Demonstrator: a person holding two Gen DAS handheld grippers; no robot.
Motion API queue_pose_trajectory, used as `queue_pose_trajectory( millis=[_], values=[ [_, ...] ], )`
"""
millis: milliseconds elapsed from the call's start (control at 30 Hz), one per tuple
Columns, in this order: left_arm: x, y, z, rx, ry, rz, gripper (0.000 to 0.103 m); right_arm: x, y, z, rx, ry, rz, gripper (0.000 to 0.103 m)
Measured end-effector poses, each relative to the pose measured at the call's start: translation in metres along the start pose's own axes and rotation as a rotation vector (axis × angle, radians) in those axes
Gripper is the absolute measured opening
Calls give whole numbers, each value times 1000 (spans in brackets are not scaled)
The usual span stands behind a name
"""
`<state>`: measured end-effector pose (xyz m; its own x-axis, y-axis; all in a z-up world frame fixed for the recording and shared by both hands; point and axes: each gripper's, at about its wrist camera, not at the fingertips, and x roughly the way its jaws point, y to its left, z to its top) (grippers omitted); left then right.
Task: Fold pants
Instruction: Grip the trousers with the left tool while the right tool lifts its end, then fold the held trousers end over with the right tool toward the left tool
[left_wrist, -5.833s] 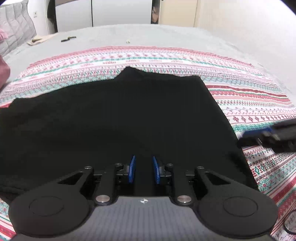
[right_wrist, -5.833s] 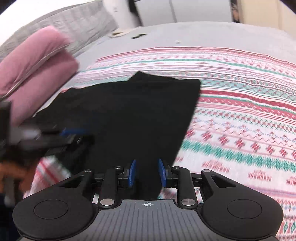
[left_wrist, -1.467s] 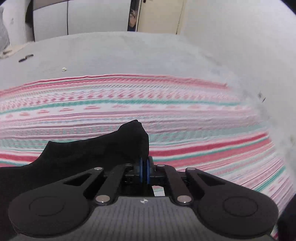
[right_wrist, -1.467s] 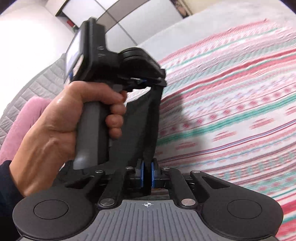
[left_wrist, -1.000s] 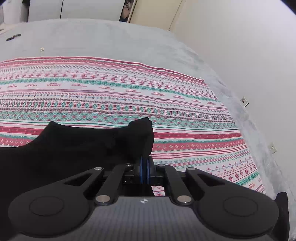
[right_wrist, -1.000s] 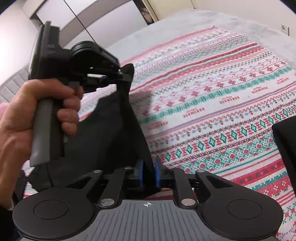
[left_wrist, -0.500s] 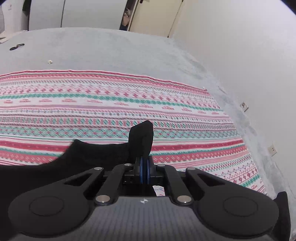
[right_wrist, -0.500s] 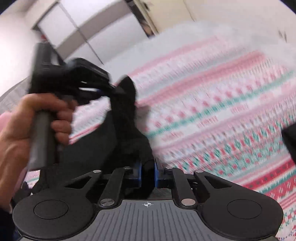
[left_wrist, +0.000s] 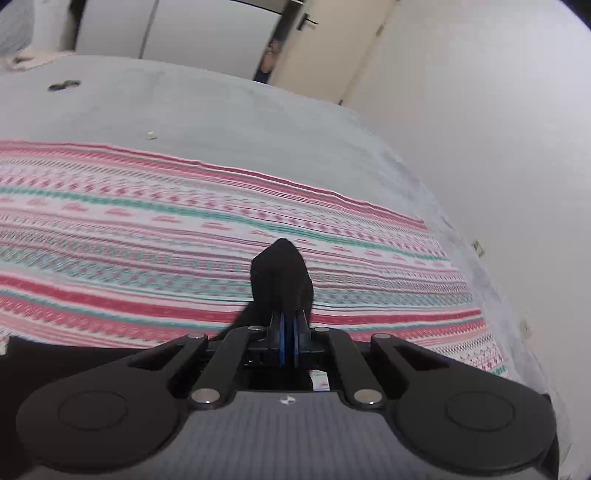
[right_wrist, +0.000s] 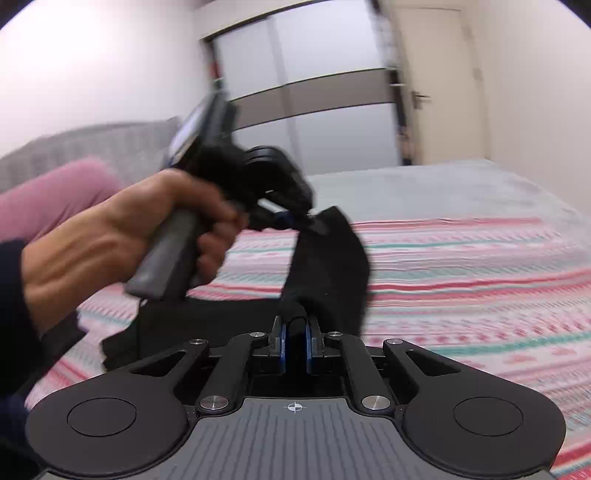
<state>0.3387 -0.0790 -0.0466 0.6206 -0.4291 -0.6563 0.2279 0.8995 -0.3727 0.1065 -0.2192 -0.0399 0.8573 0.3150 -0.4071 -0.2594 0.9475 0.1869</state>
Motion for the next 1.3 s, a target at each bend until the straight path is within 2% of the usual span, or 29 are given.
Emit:
queue_pose_trajectory(
  millis=[167,300,367,467,567,600,667,767,867,967,1067,1300],
  values=[
    [-25,41,-4,-24,-31,19,33,21,47,-7,-123,14,68,9],
    [-52,84,-13,-82,-74,27,33,41,77,-11,-183,29,136,9],
    [-60,104,-17,-95,-86,60,33,51,94,-14,-216,28,167,9],
    [-66,132,-31,-60,-105,136,33,59,121,-25,-277,14,226,9],
    [-62,162,-33,-143,-52,141,33,73,136,-36,-293,35,267,9],
    [-61,164,-29,-132,-55,138,33,76,140,-39,-289,48,280,9],
    [-58,161,-26,-55,-68,177,33,84,150,-43,-302,56,290,9],
    [-56,165,-25,-61,-62,169,33,95,160,-45,-309,60,291,9],
    [-57,176,-31,-40,-57,203,33,103,170,-46,-293,78,301,9],
    [-61,188,-33,-66,-62,194,33,111,188,-59,-315,90,300,9],
    [-66,190,-36,-28,-69,224,33,113,194,-61,-322,88,305,9],
    [-60,202,-36,-23,-63,243,34,125,197,-54,-204,127,344,12]
  ],
)
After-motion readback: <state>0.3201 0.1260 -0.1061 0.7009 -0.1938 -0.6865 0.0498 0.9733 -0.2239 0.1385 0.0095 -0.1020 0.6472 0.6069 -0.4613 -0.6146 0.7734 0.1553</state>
